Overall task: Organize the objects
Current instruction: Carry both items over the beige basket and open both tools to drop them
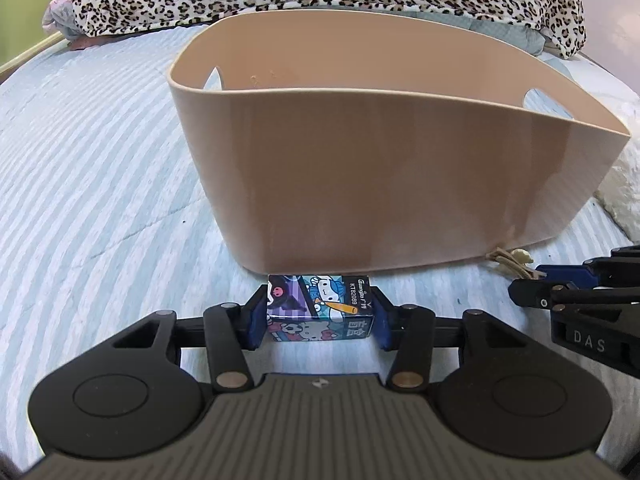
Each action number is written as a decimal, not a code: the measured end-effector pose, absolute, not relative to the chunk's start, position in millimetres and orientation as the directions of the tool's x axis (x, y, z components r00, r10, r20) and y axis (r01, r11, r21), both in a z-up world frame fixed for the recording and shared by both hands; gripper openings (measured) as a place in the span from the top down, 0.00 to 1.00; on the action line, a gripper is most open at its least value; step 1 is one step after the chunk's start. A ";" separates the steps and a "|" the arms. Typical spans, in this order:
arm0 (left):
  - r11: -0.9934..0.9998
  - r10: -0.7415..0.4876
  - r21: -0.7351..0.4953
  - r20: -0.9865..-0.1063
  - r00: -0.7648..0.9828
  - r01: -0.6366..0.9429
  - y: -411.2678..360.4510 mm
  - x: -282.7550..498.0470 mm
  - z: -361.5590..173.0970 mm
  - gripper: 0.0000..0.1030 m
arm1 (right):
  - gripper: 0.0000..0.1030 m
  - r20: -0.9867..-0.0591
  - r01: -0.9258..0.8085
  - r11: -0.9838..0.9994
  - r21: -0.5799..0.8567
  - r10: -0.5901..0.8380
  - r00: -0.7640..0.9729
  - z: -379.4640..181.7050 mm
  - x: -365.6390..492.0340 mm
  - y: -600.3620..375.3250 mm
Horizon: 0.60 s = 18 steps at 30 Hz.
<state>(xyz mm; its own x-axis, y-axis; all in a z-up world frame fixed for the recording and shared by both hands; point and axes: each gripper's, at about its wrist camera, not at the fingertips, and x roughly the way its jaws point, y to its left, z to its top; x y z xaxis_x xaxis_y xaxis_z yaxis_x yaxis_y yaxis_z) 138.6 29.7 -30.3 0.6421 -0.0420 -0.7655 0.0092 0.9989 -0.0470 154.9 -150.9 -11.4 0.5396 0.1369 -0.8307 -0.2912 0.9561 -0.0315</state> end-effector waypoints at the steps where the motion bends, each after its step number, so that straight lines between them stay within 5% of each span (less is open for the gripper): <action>1: 0.999 -0.046 -0.049 -0.767 0.640 0.013 28.4 135.5 -28.3 0.50 | 0.82 -0.830 -0.286 0.958 -0.025 0.140 0.539 -10.0 153.1 -153.0; 18: 0.992 -0.081 0.024 -0.621 0.780 0.122 13.8 86.2 58.9 0.50 | 0.83 -0.739 -0.247 0.966 0.079 0.223 0.636 47.4 106.9 -188.9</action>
<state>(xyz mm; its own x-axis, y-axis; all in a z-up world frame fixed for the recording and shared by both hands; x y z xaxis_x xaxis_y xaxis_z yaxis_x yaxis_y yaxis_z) 86.2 13.8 58.9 0.7798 -0.0806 -0.6208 0.1216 0.9923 0.0238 106.9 -188.9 47.4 0.6362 0.2226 -0.7387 -0.2468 0.9659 0.0785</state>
